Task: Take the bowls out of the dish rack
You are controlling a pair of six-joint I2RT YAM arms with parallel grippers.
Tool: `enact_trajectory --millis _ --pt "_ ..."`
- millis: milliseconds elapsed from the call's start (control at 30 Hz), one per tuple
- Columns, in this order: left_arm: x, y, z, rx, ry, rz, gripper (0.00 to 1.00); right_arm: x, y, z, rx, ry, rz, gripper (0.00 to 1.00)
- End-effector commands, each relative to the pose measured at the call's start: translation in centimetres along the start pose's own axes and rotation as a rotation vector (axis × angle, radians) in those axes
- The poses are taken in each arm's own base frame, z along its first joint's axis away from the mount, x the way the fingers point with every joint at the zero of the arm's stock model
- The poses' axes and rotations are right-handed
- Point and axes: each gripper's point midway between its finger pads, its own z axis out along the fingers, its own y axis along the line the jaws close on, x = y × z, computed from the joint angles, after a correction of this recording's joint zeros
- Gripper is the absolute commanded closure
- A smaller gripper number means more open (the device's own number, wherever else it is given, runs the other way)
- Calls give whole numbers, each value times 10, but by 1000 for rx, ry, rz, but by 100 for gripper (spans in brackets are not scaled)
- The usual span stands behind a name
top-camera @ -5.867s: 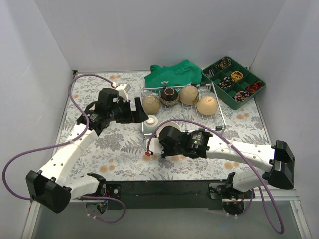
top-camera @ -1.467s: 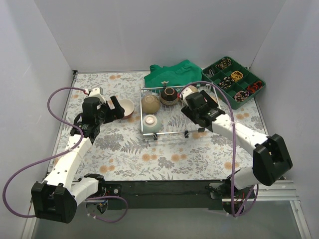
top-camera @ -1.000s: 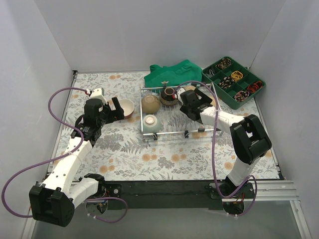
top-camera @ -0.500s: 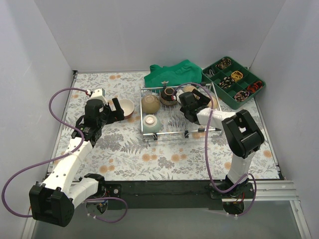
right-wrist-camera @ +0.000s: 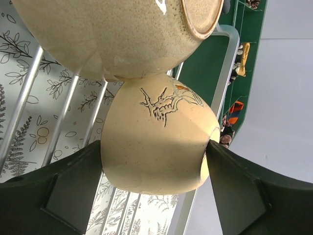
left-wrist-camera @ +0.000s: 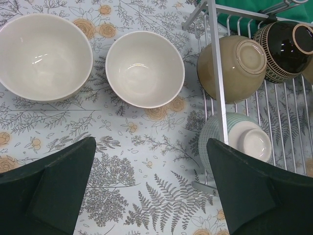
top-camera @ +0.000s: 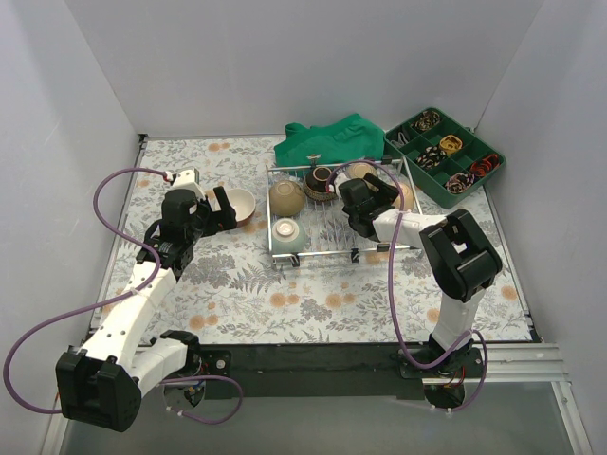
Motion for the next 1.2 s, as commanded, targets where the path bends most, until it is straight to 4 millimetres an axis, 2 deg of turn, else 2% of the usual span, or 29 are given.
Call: enact_trajectory --millis 0,267,467,867,1000,1167 --pt "-6 -1 -5 7 -36 16 2 -8 -6 -11 15 -21 25 34" --pt "-6 -1 -5 8 -40 16 2 -25 -23 -35 33 -74 82 62" --pt "-5 -1 -5 12 -41 16 2 -34 -35 -49 13 -108 155 73" --pt "-2 -11 -3 68 -31 22 2 -50 -54 -78 -64 -181 361 89" --pt "1 -15 -3 97 -21 24 2 -59 -64 -94 -107 -236 470 91" --pt "0 -19 -3 116 -23 24 2 -69 -66 -110 -180 -300 598 92"
